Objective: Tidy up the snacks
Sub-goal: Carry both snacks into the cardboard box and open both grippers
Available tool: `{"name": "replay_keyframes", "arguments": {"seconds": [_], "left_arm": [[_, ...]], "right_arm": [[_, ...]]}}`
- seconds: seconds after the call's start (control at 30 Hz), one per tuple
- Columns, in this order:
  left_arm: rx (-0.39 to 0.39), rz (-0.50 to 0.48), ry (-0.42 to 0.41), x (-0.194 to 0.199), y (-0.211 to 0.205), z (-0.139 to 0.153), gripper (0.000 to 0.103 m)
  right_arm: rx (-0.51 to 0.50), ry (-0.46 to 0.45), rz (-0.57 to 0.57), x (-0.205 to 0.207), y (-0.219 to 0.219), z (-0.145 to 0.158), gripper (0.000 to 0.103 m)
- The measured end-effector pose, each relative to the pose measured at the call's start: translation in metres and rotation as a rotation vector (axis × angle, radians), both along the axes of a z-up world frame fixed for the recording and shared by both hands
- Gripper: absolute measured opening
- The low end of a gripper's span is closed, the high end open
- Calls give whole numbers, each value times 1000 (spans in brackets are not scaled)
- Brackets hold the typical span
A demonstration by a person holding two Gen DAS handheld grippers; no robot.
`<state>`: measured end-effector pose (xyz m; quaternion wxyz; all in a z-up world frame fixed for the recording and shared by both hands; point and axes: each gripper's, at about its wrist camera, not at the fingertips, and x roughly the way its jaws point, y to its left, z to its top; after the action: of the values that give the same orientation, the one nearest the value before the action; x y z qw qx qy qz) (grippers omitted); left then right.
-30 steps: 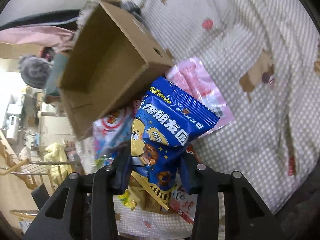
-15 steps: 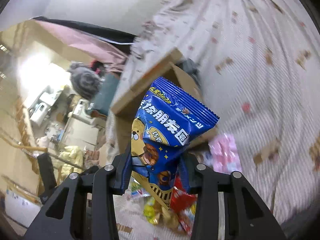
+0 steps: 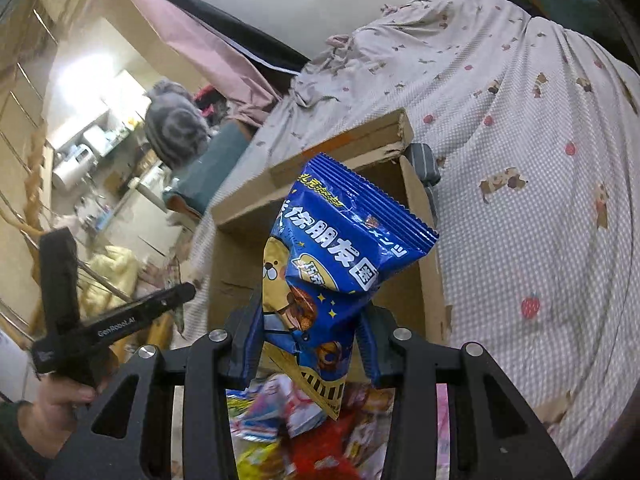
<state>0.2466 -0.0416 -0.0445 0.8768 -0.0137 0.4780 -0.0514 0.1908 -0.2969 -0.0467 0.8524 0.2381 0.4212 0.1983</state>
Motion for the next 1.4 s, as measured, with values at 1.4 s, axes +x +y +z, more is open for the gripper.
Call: {"name": "replay_keyframes", "arguments": {"seconds": [1.4], "left_arm": [[-19,16,66,17,-4,-59,24]], "right_arm": [[-158,30,127,26,46,-39,71]]}}
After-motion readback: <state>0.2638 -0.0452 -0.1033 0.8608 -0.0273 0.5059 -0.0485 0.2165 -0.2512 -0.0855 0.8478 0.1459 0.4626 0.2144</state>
